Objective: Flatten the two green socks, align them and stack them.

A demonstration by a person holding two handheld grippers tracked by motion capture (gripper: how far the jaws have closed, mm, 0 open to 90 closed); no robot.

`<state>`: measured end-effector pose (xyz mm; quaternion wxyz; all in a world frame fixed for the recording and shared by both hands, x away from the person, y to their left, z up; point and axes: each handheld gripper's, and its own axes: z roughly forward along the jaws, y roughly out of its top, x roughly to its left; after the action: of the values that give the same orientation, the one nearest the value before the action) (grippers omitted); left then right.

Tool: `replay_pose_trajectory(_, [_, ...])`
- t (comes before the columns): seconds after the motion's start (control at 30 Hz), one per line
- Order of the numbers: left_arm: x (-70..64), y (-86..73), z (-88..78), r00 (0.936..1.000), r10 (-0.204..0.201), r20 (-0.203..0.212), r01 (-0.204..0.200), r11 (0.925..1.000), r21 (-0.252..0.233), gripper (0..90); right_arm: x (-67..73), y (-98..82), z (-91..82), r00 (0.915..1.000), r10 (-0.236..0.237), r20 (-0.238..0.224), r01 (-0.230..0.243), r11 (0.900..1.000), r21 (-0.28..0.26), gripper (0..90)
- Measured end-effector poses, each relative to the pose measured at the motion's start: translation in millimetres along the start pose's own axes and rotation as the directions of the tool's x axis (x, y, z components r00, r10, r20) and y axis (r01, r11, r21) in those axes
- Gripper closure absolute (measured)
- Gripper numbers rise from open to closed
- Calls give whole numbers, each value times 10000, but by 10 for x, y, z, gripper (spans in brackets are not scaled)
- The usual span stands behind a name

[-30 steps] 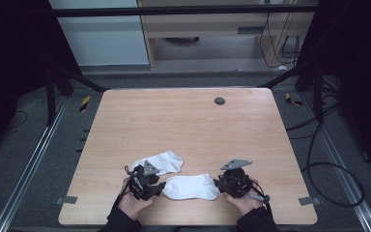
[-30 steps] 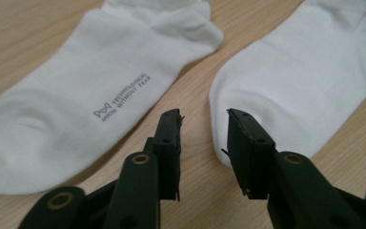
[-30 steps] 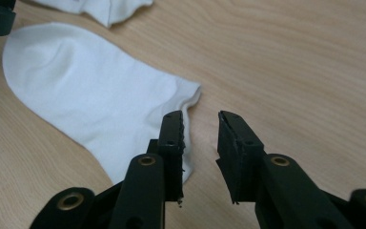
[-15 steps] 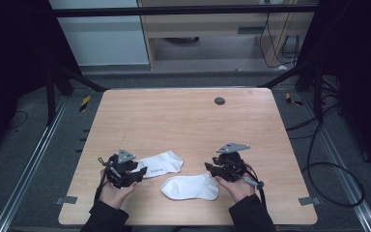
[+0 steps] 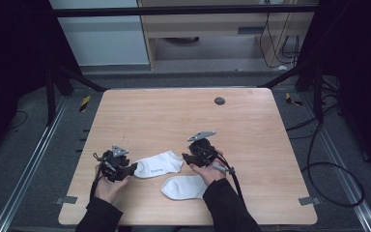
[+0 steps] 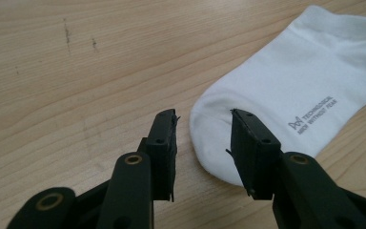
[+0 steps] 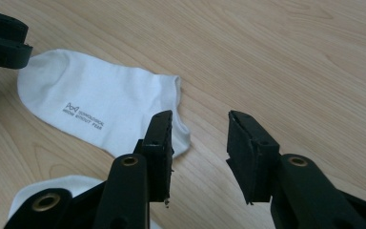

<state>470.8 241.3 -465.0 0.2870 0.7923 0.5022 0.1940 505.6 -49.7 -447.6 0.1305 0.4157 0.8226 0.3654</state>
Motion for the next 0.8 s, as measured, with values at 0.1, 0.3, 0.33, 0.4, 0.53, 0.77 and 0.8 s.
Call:
replay_pose_trajectory(0.1, [6,-15,73,10000,9,-31,-9,9998,197,632,39,25,122,9998,-192,25,192,9996,210,624])
replay_pose_trajectory(0.3, [3,-17,127,10000,0,41,-2,9994,357,663,82,29,328,9997,-250,10,249,9982,552,635])
replay_pose_trajectory(0.33, [1,-17,136,10000,1,59,-3,9993,369,669,90,27,355,9996,-276,21,274,9977,618,637])
replay_pose_trajectory(0.4, [0,-18,145,10000,18,69,-21,9991,418,681,95,23,382,9993,-358,46,354,9970,684,639])
replay_pose_trajectory(0.53, [-7,-24,179,9999,-94,107,88,9983,568,727,131,-3,479,9990,-440,57,433,9944,966,660])
replay_pose_trajectory(0.77, [9,-32,199,9995,-292,153,280,9969,738,805,149,-28,537,9985,-520,186,495,9916,1197,726])
replay_pose_trajectory(0.8, [3,-31,200,9995,-274,167,260,9968,753,817,147,-34,543,9981,-592,193,565,9910,1214,738])
